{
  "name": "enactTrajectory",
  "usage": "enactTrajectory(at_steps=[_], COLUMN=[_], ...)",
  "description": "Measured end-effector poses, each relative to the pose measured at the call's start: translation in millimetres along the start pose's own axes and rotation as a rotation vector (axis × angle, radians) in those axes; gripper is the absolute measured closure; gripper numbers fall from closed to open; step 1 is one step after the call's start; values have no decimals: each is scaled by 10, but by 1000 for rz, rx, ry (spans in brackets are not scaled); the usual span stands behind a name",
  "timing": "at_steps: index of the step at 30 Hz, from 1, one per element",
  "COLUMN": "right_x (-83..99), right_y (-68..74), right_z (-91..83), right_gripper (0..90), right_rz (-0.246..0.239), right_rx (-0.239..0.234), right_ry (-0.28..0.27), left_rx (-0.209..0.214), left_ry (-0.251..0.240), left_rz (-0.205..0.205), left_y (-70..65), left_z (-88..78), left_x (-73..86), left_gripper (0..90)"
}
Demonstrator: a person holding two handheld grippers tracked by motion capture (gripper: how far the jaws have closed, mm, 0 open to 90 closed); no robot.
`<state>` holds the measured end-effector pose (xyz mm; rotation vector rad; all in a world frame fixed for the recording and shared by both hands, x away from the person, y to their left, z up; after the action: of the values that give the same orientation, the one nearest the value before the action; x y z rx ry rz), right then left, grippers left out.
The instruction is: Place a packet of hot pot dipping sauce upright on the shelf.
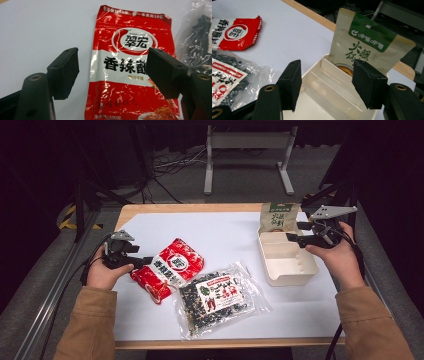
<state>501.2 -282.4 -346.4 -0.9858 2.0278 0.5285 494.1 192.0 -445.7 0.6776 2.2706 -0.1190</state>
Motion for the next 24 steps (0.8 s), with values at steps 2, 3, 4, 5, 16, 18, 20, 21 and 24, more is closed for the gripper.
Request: enactTrajectory(at_steps=[2, 3, 4, 5, 16, 18, 20, 21, 24], right_x=[-7, -10, -11, -16, -34, -34, -34, -32, -27], right_y=[55, 79, 100, 123, 317, 349, 364, 380, 411], right_z=[2, 3, 2, 2, 28, 38, 44, 49, 57], right_gripper=[405, 404, 402, 401, 408, 405, 405, 406, 415], right_rz=[-9, -12, -16, -17, -34, -42, -44, -46, -42], right_rx=[-9, -14, -17, -22, -67, -74, -77, -81, -95], right_ry=[-5, -6, -5, -8, -17, -15, -16, -16, -19], left_rx=[4, 3, 2, -1, 11, 4, 11, 9, 15], left_ry=[11, 18, 27, 35, 92, 104, 116, 121, 144], left_rz=[-14, -21, -14, -15, -41, -44, -48, -52, -51], left_y=[15, 17, 29, 39, 93, 109, 110, 110, 107], left_z=[40, 63, 84, 102, 285, 320, 345, 359, 420], left_x=[20, 36, 57, 75, 194, 218, 241, 250, 297], left_gripper=[268, 267, 268, 270, 288, 292, 293, 293, 293])
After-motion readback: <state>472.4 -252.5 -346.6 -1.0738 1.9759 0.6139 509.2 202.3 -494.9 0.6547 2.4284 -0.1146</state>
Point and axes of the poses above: each handheld gripper's, and its own axes: z roughly forward along the jaws, x roughly out of its underside, y roughly to its left, the point moved 10 cm from there along z, roughly forward along the jaws, and after that the axes turned 15 degrees about -x, right-handed, at the moved point
